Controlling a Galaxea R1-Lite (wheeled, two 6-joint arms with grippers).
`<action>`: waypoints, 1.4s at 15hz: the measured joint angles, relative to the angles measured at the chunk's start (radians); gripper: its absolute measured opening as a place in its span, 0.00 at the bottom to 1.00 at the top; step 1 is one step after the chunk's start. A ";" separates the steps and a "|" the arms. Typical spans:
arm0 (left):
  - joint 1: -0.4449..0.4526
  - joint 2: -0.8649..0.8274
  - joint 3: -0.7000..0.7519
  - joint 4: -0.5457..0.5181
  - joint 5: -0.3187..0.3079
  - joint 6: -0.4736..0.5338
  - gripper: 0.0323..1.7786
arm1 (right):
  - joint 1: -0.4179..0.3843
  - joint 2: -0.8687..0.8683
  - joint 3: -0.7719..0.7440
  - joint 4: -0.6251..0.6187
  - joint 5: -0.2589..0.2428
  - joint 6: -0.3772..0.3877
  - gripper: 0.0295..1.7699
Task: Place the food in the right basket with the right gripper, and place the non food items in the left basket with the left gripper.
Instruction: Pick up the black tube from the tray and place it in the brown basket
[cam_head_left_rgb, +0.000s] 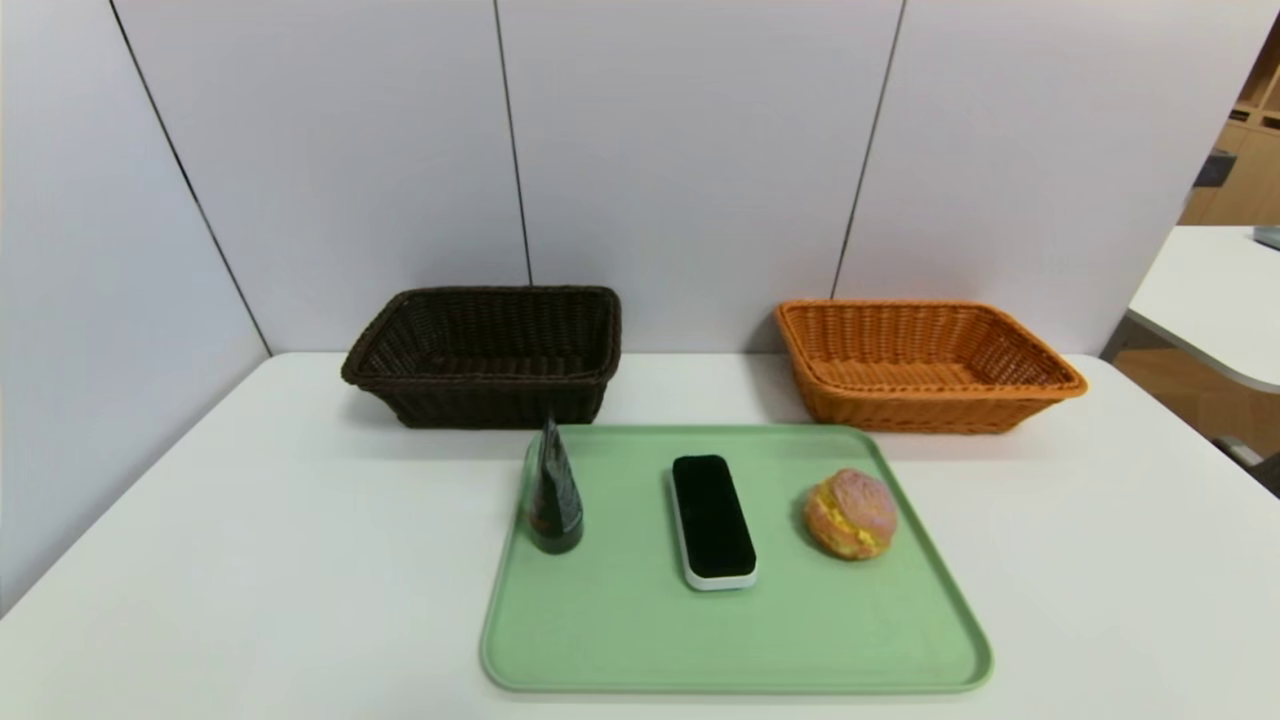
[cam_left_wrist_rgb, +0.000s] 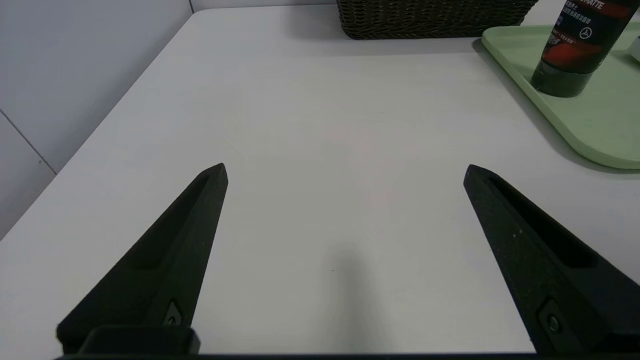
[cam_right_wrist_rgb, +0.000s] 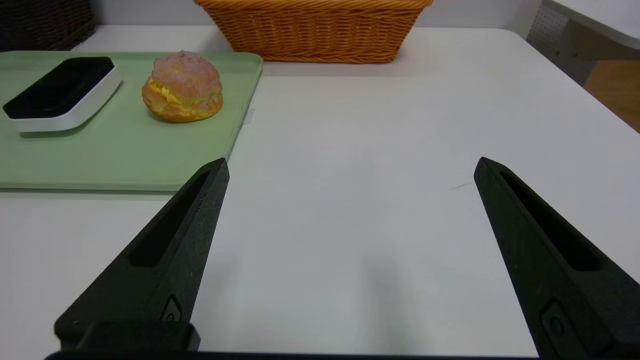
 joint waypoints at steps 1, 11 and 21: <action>0.000 0.000 0.000 0.000 0.000 0.000 0.95 | 0.000 0.000 0.000 0.000 0.000 0.000 0.96; 0.000 0.000 0.000 0.000 0.000 0.000 0.95 | 0.000 0.000 0.000 0.000 0.001 0.000 0.96; 0.000 0.000 0.000 0.000 0.000 0.000 0.95 | 0.000 0.000 0.000 0.000 0.000 0.000 0.96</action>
